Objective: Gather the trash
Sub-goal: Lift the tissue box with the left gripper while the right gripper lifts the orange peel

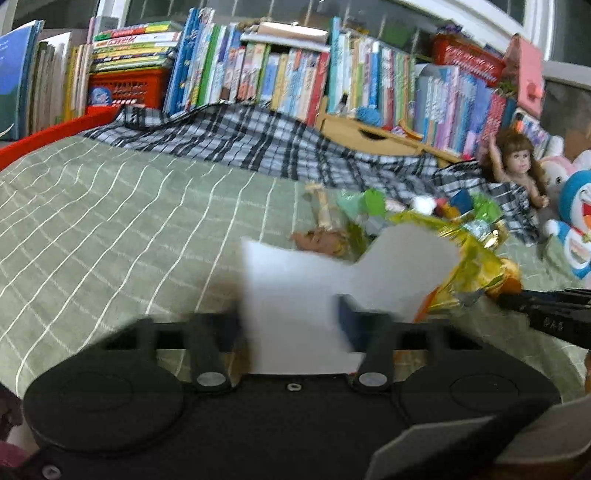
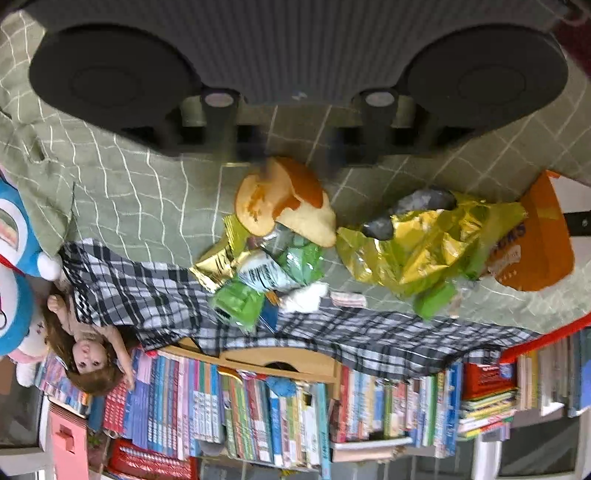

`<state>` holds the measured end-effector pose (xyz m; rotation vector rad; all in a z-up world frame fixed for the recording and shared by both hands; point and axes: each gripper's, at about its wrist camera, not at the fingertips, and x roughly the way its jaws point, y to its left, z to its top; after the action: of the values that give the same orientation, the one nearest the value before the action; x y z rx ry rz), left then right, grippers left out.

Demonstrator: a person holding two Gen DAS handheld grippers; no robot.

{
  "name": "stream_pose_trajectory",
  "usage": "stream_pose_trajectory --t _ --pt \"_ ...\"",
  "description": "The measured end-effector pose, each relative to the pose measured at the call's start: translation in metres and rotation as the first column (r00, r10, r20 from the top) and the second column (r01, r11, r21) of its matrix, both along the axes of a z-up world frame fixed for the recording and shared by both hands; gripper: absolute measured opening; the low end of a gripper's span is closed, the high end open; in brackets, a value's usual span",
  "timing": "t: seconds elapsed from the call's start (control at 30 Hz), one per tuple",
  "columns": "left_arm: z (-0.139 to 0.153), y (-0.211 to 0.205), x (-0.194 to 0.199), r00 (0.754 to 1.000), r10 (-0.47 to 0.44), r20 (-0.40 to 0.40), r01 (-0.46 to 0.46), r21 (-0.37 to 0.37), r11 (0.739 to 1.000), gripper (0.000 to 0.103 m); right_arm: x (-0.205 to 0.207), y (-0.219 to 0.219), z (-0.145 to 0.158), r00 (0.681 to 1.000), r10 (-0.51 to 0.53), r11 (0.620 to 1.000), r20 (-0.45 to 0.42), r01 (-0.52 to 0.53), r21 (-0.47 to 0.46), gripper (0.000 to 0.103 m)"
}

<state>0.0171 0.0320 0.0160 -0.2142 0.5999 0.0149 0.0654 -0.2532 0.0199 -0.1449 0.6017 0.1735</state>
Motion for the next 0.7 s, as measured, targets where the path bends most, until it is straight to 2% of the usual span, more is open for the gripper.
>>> stream_pose_trajectory --t 0.03,0.13,0.27,0.47,0.6,0.67,0.7 --pt "0.0 0.001 0.0 1.0 0.011 0.005 -0.011 -0.003 1.0 0.016 -0.003 -0.001 0.002 1.0 0.003 1.0 0.012 -0.003 0.007 0.012" --pt "0.006 0.006 -0.003 1.0 0.023 0.021 -0.023 -0.021 1.0 0.009 -0.017 -0.001 0.01 0.998 0.003 1.0 0.064 -0.003 -0.005 0.008" --pt "0.016 0.008 -0.011 0.998 0.029 0.061 -0.028 -0.003 1.0 0.009 -0.033 -0.011 0.029 0.995 0.013 0.999 0.099 -0.017 0.038 0.007" --pt "0.026 0.008 -0.024 0.997 0.013 0.078 -0.011 -0.023 1.0 0.009 -0.056 -0.021 0.046 0.993 0.03 0.99 0.111 -0.045 0.13 0.007" --pt "0.029 0.008 -0.032 0.997 -0.001 0.08 0.004 -0.03 1.0 0.009 -0.065 -0.02 0.044 0.995 0.058 0.982 0.087 -0.072 0.173 0.008" --pt "0.026 0.007 -0.033 0.997 -0.021 0.075 0.023 -0.027 0.999 0.011 -0.066 -0.016 0.037 0.995 0.065 0.985 0.075 -0.076 0.156 0.009" --pt "0.024 0.007 -0.032 0.997 -0.028 0.068 0.031 -0.031 0.999 0.016 -0.066 -0.013 0.031 0.996 0.066 0.988 0.064 -0.074 0.133 0.013"
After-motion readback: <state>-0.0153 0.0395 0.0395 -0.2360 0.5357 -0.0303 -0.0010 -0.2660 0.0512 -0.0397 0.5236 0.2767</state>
